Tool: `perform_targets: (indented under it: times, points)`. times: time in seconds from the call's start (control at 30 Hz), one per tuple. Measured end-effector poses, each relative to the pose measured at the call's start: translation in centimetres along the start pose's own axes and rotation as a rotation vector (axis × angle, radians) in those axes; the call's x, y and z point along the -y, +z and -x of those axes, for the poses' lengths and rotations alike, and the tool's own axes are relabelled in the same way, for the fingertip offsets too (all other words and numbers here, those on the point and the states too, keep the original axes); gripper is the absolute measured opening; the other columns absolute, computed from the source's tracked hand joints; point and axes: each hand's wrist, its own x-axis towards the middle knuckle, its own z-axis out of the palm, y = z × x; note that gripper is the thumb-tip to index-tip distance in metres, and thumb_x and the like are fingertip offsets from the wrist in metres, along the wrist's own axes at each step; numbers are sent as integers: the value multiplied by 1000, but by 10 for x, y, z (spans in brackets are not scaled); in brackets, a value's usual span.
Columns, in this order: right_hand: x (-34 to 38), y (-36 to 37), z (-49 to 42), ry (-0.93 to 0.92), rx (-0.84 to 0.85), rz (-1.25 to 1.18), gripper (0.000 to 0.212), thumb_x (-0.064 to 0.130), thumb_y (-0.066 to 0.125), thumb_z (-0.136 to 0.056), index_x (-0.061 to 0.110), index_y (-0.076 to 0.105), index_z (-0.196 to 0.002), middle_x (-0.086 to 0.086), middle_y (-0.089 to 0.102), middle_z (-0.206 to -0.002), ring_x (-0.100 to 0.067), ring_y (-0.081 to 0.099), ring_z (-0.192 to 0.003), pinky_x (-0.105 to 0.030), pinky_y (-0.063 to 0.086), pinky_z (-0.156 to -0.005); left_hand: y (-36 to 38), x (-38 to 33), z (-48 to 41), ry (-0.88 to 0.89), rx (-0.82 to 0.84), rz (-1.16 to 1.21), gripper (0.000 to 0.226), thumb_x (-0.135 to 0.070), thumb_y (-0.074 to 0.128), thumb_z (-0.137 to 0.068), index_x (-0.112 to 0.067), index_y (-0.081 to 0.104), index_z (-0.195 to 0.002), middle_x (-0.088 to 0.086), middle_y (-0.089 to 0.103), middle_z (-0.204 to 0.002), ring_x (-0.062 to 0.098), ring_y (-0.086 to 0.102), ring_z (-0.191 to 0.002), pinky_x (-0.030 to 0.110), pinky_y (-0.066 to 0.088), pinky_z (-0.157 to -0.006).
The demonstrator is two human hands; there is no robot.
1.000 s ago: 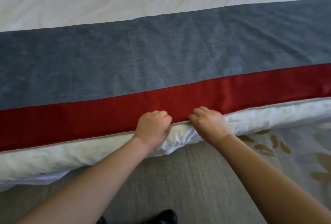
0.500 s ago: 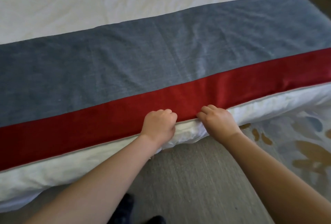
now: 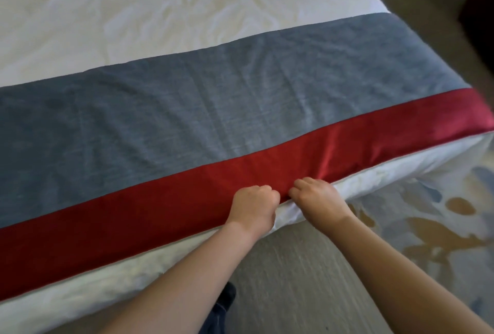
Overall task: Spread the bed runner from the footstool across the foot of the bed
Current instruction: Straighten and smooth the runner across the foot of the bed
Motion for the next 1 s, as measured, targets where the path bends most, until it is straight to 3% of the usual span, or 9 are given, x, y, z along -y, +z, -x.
perform_targets:
  times: [0.23, 0.43, 0.63, 0.7, 0.8, 0.87, 1.0]
  points:
    - [-53, 2, 7, -41, 10, -40, 34, 10, 83, -34, 18, 59, -56, 2, 53, -54, -19, 53, -45, -24, 41, -36, -4, -19, -20, -16, -1, 20, 12, -30, 54, -86, -20, 58, -93, -1, 59, -93, 23, 59, -87, 32, 34, -61]
    - [-126, 5, 36, 62, 65, 15, 31, 2, 84, -44, 16, 60, -60, -1, 55, -59, -22, 56, -51, -26, 39, -39, 2, -76, -66, -121, -59, -10, 9, -18, 51, -87, -17, 59, -91, 2, 60, -93, 25, 59, -87, 32, 32, -60]
    - [-155, 16, 53, -59, 52, -16, 37, -3, 83, -30, 15, 60, -53, 0, 53, -54, -20, 54, -46, -21, 34, -38, 16, -118, -87, -250, -62, -5, 11, -6, 51, -78, -17, 53, -78, 3, 59, -87, 27, 58, -82, 32, 28, -57]
    - [-162, 21, 57, -104, 46, -49, 31, -2, 81, -42, 14, 63, -61, -1, 56, -61, -21, 57, -53, -25, 38, -42, 20, -122, -86, -269, -81, -1, 10, -9, 53, -78, -19, 50, -78, 1, 59, -86, 25, 58, -81, 32, 28, -57]
    - [-188, 27, 61, -44, 71, -113, 19, 7, 66, -72, 16, 66, -89, -2, 59, -86, -24, 58, -81, -33, 43, -62, 20, -131, -90, -243, -109, 3, 6, -20, 54, -81, -20, 56, -86, -2, 59, -88, 22, 57, -83, 31, 32, -58]
    - [-210, 25, 68, 6, 62, -94, 21, 9, 64, -75, 16, 65, -94, -2, 59, -91, -25, 57, -86, -34, 45, -67, 20, -144, -101, -214, -120, 17, 8, -26, 55, -84, -20, 58, -89, -3, 59, -89, 21, 57, -84, 31, 35, -58]
    - [-255, 24, 85, 134, 33, -47, 27, -10, 73, -55, 9, 66, -73, -6, 58, -69, -28, 58, -64, -30, 40, -48, 21, -178, -138, -174, -126, 26, 9, -11, 55, -85, -16, 60, -88, 0, 60, -89, 22, 57, -84, 32, 32, -56]
